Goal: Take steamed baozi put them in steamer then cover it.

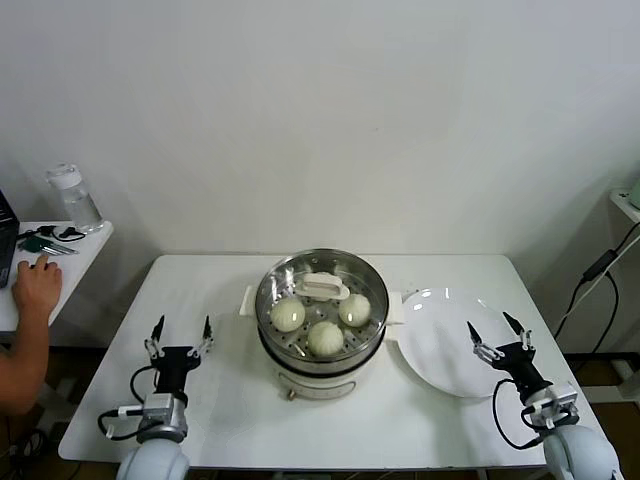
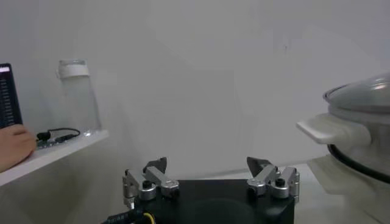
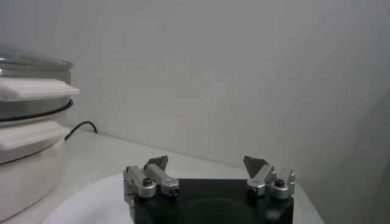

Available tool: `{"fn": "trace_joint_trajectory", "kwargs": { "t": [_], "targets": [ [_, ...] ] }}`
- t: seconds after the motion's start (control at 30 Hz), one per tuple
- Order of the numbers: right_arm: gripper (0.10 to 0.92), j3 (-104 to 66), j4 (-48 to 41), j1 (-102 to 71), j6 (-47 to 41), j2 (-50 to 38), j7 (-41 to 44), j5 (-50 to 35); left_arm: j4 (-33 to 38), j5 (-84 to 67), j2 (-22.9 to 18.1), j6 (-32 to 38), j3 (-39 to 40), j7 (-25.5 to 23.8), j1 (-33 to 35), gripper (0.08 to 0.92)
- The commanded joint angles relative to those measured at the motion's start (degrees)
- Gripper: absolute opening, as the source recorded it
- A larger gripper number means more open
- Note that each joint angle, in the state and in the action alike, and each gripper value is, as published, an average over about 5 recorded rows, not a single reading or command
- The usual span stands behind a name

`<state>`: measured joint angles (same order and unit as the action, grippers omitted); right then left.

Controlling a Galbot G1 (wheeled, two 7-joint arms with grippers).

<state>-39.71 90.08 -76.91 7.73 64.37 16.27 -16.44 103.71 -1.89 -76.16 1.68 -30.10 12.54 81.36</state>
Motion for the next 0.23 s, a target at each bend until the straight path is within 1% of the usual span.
{"fn": "trace_joint_trajectory", "kwargs": {
  "t": [0.03, 0.23],
  "targets": [
    [0.823, -0.3, 0.1, -0.3, 0.2, 0.2, 0.1, -0.1, 0.4, -1.4, 0.2, 0.6, -1.0, -0.9, 0.8, 0.823],
    [0.823, -0.5, 0.0, -0.5, 0.4, 0.3, 0.3, -0.1, 0.9, -1.3, 0.2, 0.5, -1.2, -1.5, 1.4, 0.823]
  ]
}}
